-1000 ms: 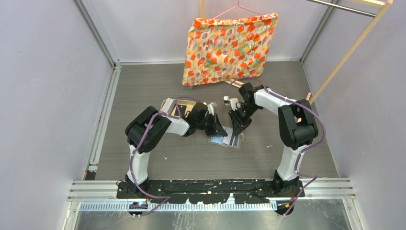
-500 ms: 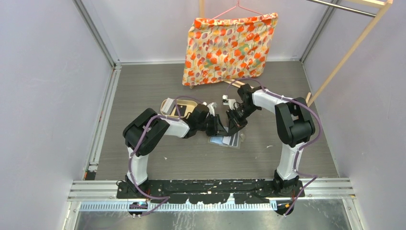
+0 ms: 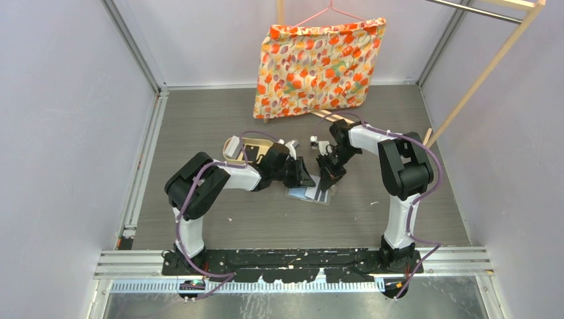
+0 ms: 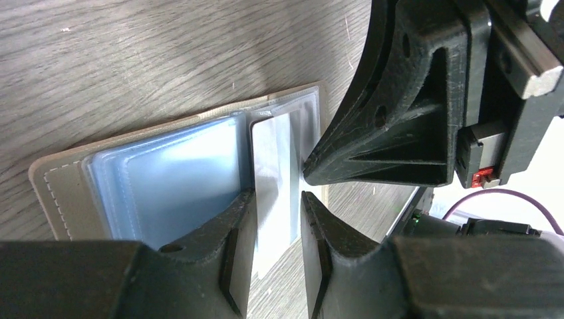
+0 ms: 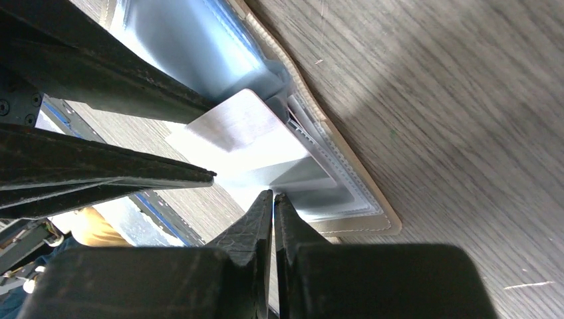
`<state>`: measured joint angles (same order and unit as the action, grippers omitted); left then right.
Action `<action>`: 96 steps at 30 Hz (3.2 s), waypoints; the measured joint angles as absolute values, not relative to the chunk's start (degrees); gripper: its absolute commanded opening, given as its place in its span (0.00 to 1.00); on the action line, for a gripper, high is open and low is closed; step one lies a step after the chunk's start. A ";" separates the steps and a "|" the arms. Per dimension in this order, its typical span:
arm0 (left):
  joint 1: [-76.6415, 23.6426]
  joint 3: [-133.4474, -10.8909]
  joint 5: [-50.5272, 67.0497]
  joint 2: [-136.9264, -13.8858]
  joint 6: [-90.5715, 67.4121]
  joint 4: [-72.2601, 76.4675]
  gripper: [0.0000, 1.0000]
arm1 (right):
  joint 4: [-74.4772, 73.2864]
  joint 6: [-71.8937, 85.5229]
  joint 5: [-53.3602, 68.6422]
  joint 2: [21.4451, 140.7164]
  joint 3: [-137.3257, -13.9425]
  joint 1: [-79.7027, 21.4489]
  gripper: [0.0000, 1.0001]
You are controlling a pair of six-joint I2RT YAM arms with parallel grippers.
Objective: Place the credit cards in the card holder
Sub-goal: Insert the credit card into the card holder.
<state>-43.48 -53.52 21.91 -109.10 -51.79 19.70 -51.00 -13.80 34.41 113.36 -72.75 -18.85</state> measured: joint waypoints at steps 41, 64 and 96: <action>-45.98 -56.55 16.71 -105.49 -45.84 6.46 0.30 | -52.16 -16.95 26.57 107.70 -72.75 -18.63 0.06; -47.99 -59.35 17.08 -107.68 -44.88 4.71 0.27 | -54.30 -18.15 24.58 109.03 -72.75 -19.29 0.06; -48.64 -59.05 17.23 -111.92 -54.15 17.19 0.28 | -54.26 -18.74 14.46 108.05 -72.38 -15.31 0.08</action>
<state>-48.64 -59.05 17.23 -111.92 -54.15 17.19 -54.26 -18.74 14.46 108.05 -72.38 -15.31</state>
